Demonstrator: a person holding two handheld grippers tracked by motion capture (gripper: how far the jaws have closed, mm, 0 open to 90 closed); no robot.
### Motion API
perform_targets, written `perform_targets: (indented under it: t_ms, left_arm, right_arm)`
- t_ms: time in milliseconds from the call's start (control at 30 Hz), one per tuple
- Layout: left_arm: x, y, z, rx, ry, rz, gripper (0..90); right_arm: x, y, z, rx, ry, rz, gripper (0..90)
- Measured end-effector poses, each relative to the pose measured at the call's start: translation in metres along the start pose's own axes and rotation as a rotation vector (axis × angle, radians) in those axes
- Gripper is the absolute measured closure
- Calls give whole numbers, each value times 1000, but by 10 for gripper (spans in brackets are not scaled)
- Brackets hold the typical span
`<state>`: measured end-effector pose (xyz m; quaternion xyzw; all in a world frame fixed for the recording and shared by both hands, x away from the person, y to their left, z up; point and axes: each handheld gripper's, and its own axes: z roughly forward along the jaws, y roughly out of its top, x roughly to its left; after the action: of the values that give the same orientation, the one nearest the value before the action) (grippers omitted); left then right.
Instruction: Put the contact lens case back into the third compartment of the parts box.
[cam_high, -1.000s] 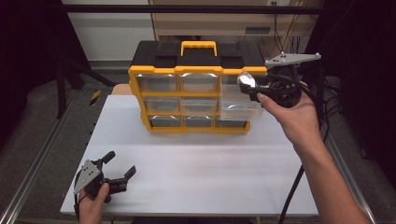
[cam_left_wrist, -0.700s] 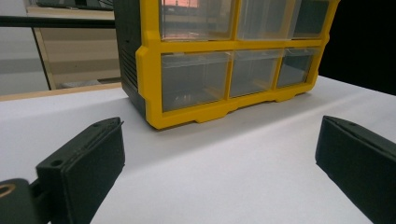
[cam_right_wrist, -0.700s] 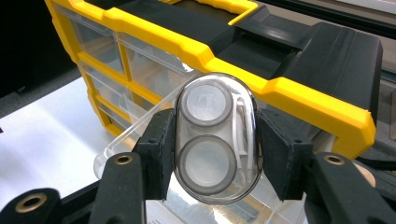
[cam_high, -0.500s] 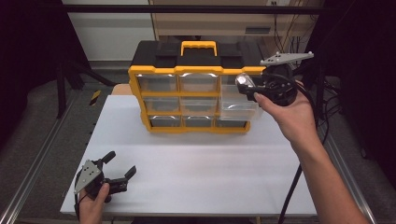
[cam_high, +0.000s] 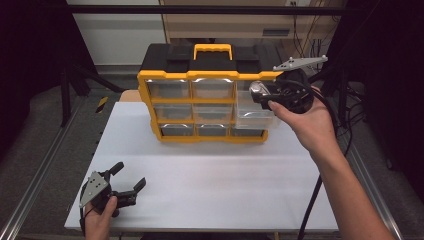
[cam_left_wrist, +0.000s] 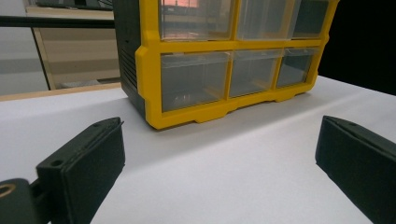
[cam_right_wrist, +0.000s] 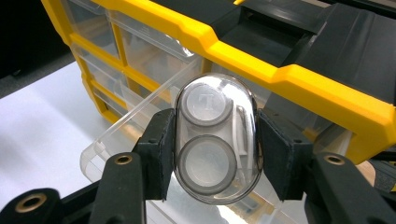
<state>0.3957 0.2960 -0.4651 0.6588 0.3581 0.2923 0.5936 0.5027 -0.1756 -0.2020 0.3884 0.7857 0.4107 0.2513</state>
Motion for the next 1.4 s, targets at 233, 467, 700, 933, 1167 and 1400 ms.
perform_targets:
  t_ms: [233, 467, 700, 933, 1167, 1400]
  left_arm:
    - [0, 0, 0, 1, -1, -1, 12]
    - [0, 0, 0, 1, -1, -1, 12]
    - [0, 0, 0, 2, -1, -1, 12]
    - [0, 0, 0, -2, 0, -3, 12]
    - [0, 1, 0, -4, 2, -6, 11]
    - [1, 1, -1, -7, 14, -8, 11]
  right_arm:
    - [0, 0, 3, 6, 12, -2, 468]
    - [1, 2, 1, -18, 14, 11, 431]
    - [3, 3, 0, -45, -4, 19, 377]
    - [5, 6, 0, -115, -30, 27, 232]
    - [5, 6, 1, -186, -65, 30, 100]
    - [1, 3, 0, -293, -77, 51, 71]
